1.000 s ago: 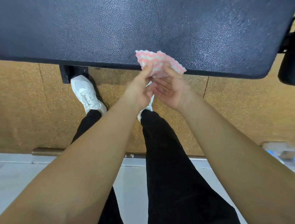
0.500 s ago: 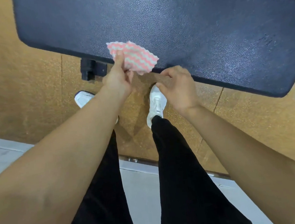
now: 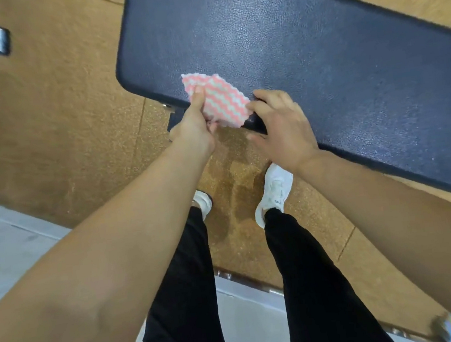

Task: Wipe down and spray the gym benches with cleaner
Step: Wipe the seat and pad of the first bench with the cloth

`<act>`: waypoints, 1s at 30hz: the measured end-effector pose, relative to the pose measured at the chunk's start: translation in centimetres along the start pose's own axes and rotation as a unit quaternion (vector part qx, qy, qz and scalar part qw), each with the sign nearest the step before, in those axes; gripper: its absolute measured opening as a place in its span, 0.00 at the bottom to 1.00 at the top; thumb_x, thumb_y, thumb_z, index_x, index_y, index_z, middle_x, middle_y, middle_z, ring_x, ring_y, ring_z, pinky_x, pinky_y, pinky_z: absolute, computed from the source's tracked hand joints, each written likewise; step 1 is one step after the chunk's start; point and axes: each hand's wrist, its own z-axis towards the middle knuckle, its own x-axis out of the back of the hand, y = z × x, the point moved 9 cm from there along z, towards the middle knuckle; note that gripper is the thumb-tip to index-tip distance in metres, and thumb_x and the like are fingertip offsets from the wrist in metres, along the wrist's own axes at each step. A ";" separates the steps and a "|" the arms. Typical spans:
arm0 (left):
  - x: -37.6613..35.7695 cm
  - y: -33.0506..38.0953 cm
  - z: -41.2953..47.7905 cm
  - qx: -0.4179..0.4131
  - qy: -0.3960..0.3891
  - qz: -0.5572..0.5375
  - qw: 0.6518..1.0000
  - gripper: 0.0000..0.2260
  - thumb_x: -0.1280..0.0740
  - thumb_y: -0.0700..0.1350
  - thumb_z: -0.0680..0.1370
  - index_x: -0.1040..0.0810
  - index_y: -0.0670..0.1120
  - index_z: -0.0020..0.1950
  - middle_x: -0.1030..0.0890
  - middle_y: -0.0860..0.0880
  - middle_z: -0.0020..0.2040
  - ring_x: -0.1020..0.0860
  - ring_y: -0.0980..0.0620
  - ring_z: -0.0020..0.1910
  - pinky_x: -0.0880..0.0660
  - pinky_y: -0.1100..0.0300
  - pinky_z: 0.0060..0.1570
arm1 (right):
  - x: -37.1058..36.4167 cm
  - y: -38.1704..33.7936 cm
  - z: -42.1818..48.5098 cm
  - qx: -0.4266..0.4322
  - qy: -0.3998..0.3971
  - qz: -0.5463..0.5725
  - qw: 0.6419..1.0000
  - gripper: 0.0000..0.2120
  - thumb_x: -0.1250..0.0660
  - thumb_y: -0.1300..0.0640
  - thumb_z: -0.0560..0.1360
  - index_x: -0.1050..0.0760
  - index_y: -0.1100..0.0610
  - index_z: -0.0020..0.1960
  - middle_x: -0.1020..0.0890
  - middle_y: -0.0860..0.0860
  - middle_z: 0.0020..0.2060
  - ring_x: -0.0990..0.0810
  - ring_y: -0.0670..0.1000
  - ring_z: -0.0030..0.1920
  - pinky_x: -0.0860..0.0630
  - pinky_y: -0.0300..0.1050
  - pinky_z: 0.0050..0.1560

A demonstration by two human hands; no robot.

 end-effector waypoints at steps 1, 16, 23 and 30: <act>0.3 1.0 0.2 -0.006 -0.001 -0.004 1.000 0.30 0.16 0.54 0.68 0.20 0.43 0.64 0.13 0.44 0.56 0.12 0.50 0.43 0.18 0.60 0.34 | 0.0 -0.7 0.8 0.007 0.003 0.000 1.000 0.27 0.25 0.53 0.74 0.27 0.55 0.71 0.29 0.53 0.73 0.35 0.56 0.75 0.38 0.53 0.75; 5.8 14.7 2.3 -0.091 0.069 0.117 0.987 0.20 0.15 0.46 0.67 0.19 0.39 0.49 0.15 0.48 0.41 0.16 0.55 0.34 0.18 0.60 0.36 | -3.4 -6.8 8.6 -0.008 -0.059 -0.184 0.981 0.38 0.32 0.54 0.78 0.47 0.52 0.82 0.49 0.52 0.83 0.54 0.59 0.82 0.51 0.61 0.80; 5.2 20.7 3.3 -0.205 0.007 0.300 0.932 0.26 0.17 0.52 0.67 0.20 0.48 0.62 0.17 0.52 0.54 0.18 0.52 0.52 0.21 0.58 0.60 | -3.3 -8.0 9.6 -0.037 -0.091 -0.184 0.978 0.38 0.28 0.59 0.76 0.42 0.55 0.81 0.44 0.54 0.82 0.51 0.61 0.82 0.48 0.65 0.78; 0.8 23.6 1.9 -0.258 -0.074 0.446 0.854 0.26 0.21 0.47 0.73 0.22 0.48 0.70 0.18 0.50 0.64 0.18 0.52 0.61 0.24 0.54 0.68 | -4.1 -8.4 8.7 -0.076 -0.147 -0.223 0.961 0.36 0.33 0.61 0.79 0.48 0.53 0.82 0.49 0.53 0.82 0.55 0.60 0.82 0.48 0.64 0.79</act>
